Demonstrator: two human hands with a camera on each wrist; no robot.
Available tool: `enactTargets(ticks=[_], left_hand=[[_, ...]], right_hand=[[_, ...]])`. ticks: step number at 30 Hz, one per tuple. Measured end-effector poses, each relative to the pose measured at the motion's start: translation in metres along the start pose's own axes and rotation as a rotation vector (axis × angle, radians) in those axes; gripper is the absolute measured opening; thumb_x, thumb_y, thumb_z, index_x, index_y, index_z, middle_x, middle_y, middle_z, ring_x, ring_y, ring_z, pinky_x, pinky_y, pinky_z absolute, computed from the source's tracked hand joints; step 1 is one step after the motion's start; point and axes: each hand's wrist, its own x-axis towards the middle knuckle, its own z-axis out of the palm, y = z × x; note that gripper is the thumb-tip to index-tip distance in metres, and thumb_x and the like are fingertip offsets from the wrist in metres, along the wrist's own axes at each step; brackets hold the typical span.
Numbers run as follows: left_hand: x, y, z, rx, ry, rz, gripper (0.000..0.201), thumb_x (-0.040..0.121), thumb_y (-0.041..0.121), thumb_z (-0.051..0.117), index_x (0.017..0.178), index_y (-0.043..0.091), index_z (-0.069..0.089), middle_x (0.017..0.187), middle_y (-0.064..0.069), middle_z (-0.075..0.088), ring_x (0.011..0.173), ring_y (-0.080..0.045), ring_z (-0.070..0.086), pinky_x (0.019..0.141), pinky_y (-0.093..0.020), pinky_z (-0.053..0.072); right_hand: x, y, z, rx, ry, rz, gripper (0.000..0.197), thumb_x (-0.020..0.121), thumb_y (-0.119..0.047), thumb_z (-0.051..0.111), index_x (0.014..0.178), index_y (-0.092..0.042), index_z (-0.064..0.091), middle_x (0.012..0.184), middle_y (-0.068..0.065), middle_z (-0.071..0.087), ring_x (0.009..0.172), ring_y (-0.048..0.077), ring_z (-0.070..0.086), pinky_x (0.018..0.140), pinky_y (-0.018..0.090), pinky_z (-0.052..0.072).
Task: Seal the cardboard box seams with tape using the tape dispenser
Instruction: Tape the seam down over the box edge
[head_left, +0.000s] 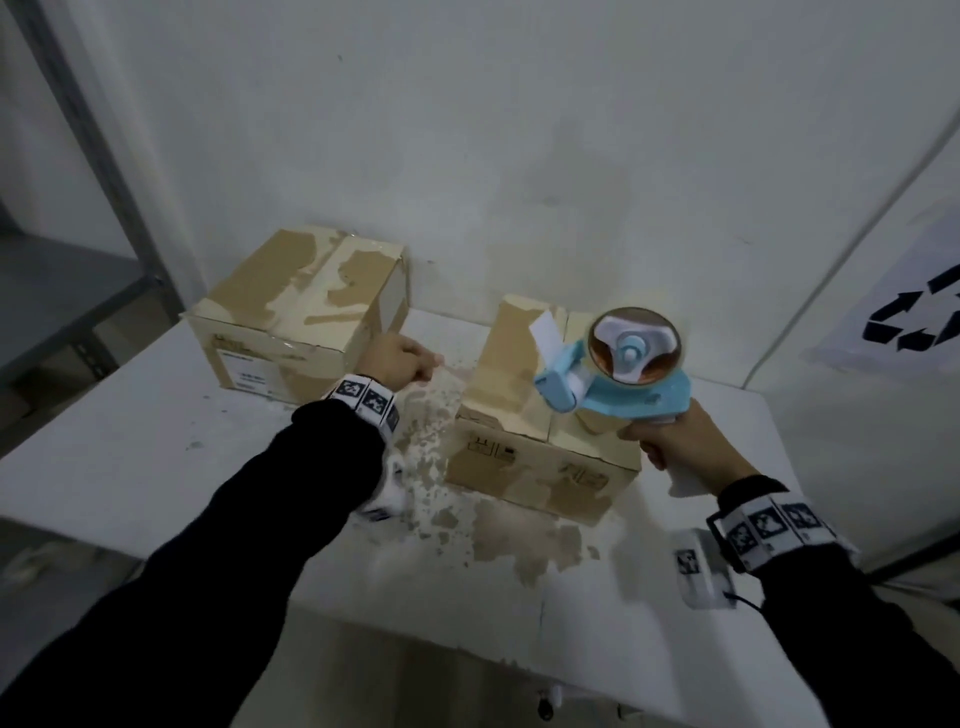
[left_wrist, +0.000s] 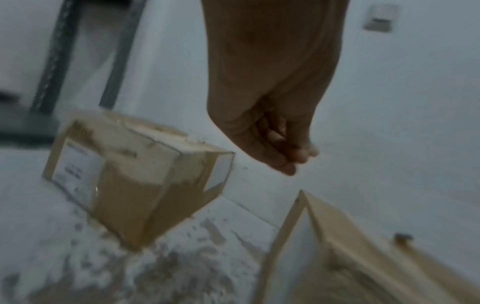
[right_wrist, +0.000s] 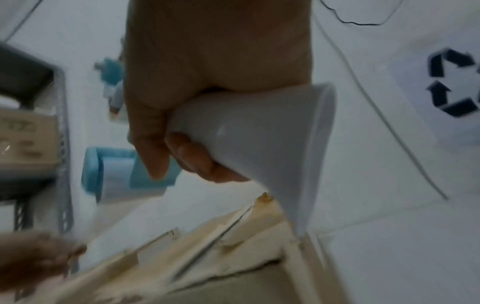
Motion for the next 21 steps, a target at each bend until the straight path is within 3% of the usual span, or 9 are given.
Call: enactTargets(ticks=[3,10,14,21], left_hand=[[0.003,-0.01,0.014,-0.022,0.021,-0.063,0.028,0.074,0.023,0.078,0.051,0.009,0.07,0.057,-0.007,0.068,0.063,-0.023,0.064,0.082,-0.04,0.057],[-0.011,-0.03,0.04,-0.091,0.046,-0.099,0.025,0.075,0.018,0.077,0.058,0.003,0.068,0.066,-0.016,0.068,0.072,-0.029,0.068,0.084,-0.043,0.057],[-0.013,-0.039,0.049,-0.107,0.068,-0.113,0.025,0.073,0.021,0.079,0.059,0.002,0.07,0.068,-0.019,0.07,0.069,-0.03,0.068,0.081,-0.042,0.058],[-0.013,-0.048,0.053,-0.167,0.07,-0.115,0.022,0.072,0.019,0.079,0.068,-0.002,0.071,0.076,-0.024,0.07,0.078,-0.035,0.068,0.085,-0.048,0.055]], right_hand=[[0.013,0.006,-0.002,0.043,0.001,0.007,0.019,0.073,0.01,0.066,0.071,-0.003,0.053,0.05,0.011,0.041,0.041,0.02,0.035,0.042,0.026,0.029],[0.02,0.031,-0.014,0.075,-0.03,0.025,0.02,0.073,0.015,0.063,0.073,-0.002,0.052,0.055,0.013,0.04,0.044,0.02,0.033,0.04,0.025,0.026],[0.024,0.039,-0.022,0.058,-0.047,0.029,0.017,0.073,0.014,0.064,0.074,0.001,0.053,0.058,0.018,0.042,0.044,0.021,0.033,0.04,0.027,0.027],[0.027,0.042,-0.028,-0.119,-0.101,-0.028,0.025,0.072,0.005,0.069,0.056,-0.002,0.052,0.045,0.015,0.046,0.039,0.02,0.039,0.045,0.027,0.033]])
